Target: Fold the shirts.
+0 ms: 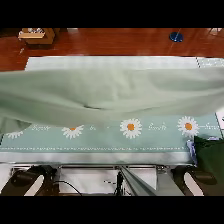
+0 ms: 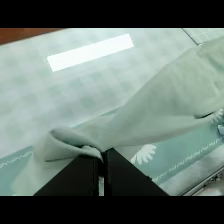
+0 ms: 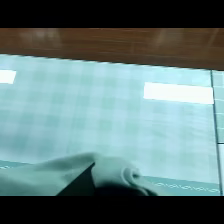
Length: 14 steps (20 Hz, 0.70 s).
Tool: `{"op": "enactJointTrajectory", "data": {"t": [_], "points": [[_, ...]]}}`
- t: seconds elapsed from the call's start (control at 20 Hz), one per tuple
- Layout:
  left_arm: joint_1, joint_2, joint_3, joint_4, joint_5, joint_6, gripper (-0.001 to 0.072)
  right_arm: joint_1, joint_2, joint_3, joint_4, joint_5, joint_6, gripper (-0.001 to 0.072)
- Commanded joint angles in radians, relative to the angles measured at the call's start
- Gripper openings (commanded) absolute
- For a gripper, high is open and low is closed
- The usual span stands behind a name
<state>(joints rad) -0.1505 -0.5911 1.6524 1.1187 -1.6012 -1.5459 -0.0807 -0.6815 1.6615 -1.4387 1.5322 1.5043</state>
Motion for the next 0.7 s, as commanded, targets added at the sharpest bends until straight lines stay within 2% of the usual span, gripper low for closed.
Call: {"op": "enactJointTrajectory", "data": {"t": [0.0,0.15,0.25,0.4,0.55,0.65], "points": [[0.000,0.015,0.019,0.013,-0.034,-0.004,0.0025,0.000,0.001,0.077,-0.052,0.024,-0.010,0.0025],[0.001,0.017,0.115,0.045,-0.034,-0.015,0.0024,0.000,0.001,0.194,-0.098,0.049,-0.018,0.0025],[0.000,0.017,0.176,0.075,-0.060,-0.069,0.0024,0.000,0.001,0.265,-0.123,0.085,-0.021,0.0025],[0.000,0.018,0.220,0.063,-0.217,-0.147,0.0024,0.000,0.001,0.312,-0.100,0.209,-0.004,0.0025],[0.001,0.032,0.222,-0.029,-0.240,-0.215,0.0024,0.006,0.002,0.312,-0.024,0.317,0.039,0.0025],[0.001,0.032,0.222,-0.113,-0.240,-0.299,0.0024,0.015,0.010,0.312,-0.012,0.324,0.049,0.0025]]}}
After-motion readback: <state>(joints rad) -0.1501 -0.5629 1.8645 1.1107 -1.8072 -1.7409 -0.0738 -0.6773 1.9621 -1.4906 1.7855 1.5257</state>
